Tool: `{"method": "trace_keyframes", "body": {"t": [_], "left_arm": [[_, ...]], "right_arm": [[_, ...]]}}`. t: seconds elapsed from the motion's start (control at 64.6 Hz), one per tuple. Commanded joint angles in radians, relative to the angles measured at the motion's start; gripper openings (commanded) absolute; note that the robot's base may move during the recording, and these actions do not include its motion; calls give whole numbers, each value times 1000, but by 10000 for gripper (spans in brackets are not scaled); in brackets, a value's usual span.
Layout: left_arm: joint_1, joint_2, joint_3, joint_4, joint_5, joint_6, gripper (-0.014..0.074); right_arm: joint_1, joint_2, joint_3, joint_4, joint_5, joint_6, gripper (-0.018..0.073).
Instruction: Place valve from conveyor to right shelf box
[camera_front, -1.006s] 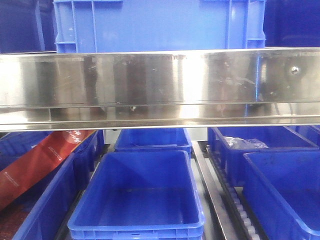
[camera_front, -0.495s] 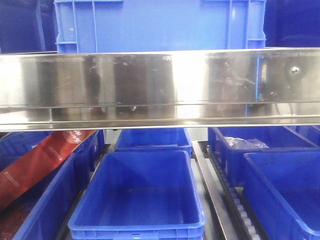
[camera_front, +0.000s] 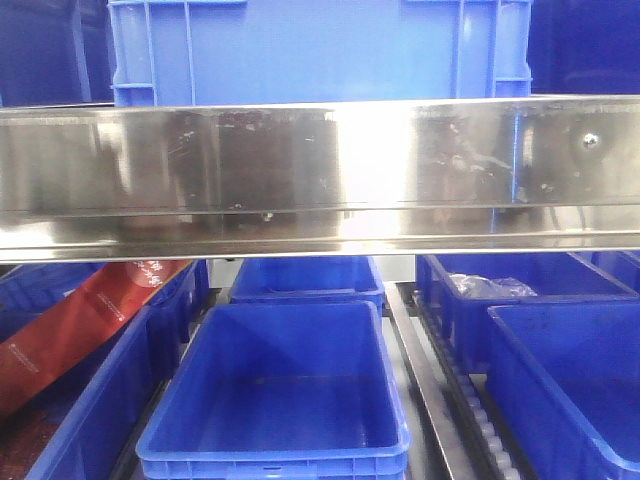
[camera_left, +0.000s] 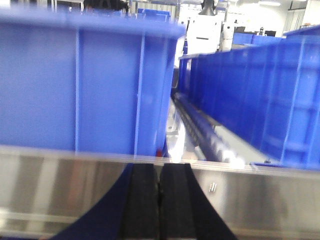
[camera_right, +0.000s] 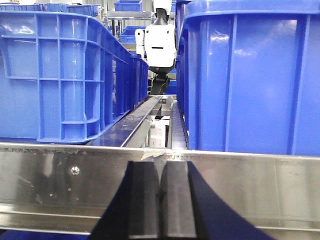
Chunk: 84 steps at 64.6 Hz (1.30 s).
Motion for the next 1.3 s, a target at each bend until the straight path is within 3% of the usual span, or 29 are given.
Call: {"method": "trace_keyframes", "body": {"t": [0.0, 0.093, 0.186, 0.278, 0.48, 0.557, 1.284], "left_arm": [[4, -19, 67, 7, -76, -10, -111], [4, -19, 104, 7, -212, -10, -111], [-4, -19, 104, 7, -175, -3, -111], [-33, -19, 104, 7, -158, 55, -111], [-48, -19, 104, 22, -159, 57, -111], [-48, -19, 104, 22, -159, 112, -111], [-42, -19, 104, 22, -159, 112, -111]], "right_arm": [[-5, -4, 1, 3, -10, -1, -162], [-5, -4, 1, 3, -10, -1, -162], [-5, -4, 1, 3, -10, -1, -162], [-5, -4, 1, 3, -12, -1, -162], [-5, -4, 1, 3, -12, -1, -162], [-5, -4, 1, 3, -12, -1, -162], [-5, -4, 1, 3, -12, -1, -162]]}}
